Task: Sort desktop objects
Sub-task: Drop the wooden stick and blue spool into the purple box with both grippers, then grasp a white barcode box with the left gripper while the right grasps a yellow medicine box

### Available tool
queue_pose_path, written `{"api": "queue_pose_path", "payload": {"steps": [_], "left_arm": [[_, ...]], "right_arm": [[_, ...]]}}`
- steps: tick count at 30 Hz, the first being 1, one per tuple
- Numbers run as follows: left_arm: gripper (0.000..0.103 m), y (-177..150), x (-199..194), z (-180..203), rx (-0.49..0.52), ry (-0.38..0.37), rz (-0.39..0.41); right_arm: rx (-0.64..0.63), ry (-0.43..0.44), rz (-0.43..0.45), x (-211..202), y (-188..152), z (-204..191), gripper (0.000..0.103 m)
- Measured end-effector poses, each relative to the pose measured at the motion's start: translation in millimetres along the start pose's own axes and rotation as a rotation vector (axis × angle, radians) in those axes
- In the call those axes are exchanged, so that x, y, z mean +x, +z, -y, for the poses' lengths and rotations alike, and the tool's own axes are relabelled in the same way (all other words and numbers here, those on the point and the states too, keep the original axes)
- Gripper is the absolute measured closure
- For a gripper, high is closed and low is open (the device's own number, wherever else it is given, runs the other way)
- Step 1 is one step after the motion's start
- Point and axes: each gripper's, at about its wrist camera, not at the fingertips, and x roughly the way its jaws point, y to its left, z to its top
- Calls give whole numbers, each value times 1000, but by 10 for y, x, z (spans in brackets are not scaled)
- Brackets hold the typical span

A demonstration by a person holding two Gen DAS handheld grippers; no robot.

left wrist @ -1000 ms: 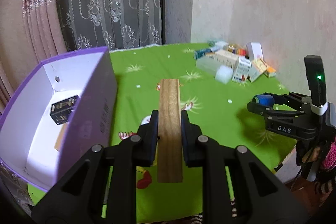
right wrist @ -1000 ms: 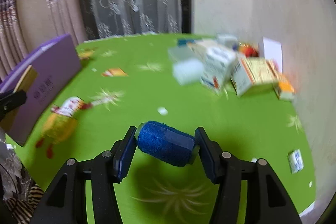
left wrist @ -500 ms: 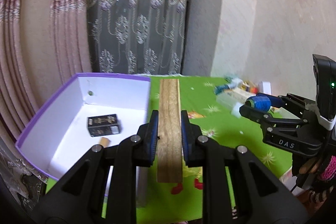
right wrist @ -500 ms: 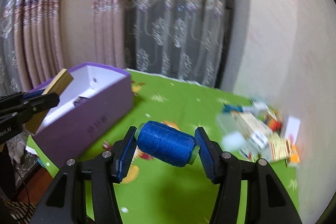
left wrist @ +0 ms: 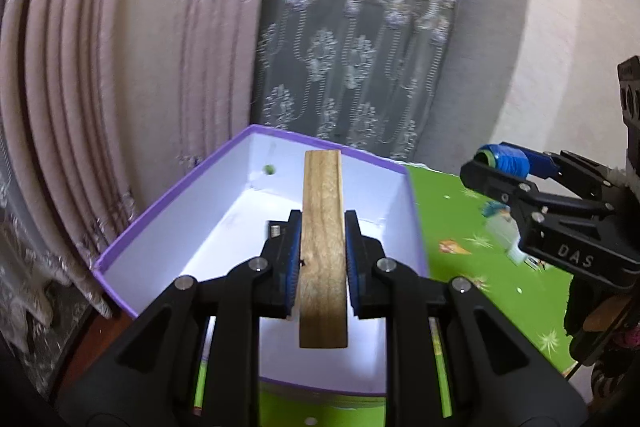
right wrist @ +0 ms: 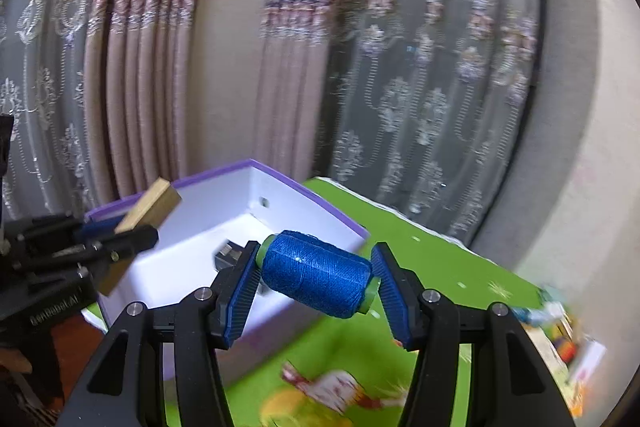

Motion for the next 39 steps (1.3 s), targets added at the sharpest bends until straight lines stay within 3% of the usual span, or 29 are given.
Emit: {"api": "queue_pose_path", "payload": {"steps": [6, 7, 9, 10, 11, 19, 27, 34, 37, 39], "left_arm": [[81, -54, 111, -242, -60, 21, -21], [76, -48, 130, -260, -65, 26, -25], [37, -72, 142, -295, -79, 51, -28], [4, -79, 143, -305, -86, 52, -28], [1, -93, 117, -311, -94, 43, -14], [1, -101, 84, -199, -75, 35, -2], [1, -88, 89, 95, -19, 25, -6], [1, -95, -22, 526, 41, -52, 23], [1, -121, -66, 842, 107, -102, 38], [1, -193, 15, 1105, 173, -125, 2]], "right_arm": [[7, 65, -8, 316, 229, -154, 47], [11, 84, -11, 377, 254, -174, 46], [31, 113, -33, 468, 277, -177, 40], [44, 115, -38, 494, 277, -173, 24], [51, 111, -36, 508, 279, -167, 17], [122, 107, 7, 355, 219, 74, 16], [197, 49, 19, 168, 6, 387, 16], [294, -32, -4, -58, -447, 842, 16], [335, -84, -12, -216, -713, 1076, 16], [369, -119, -24, -326, -904, 1251, 16]]}}
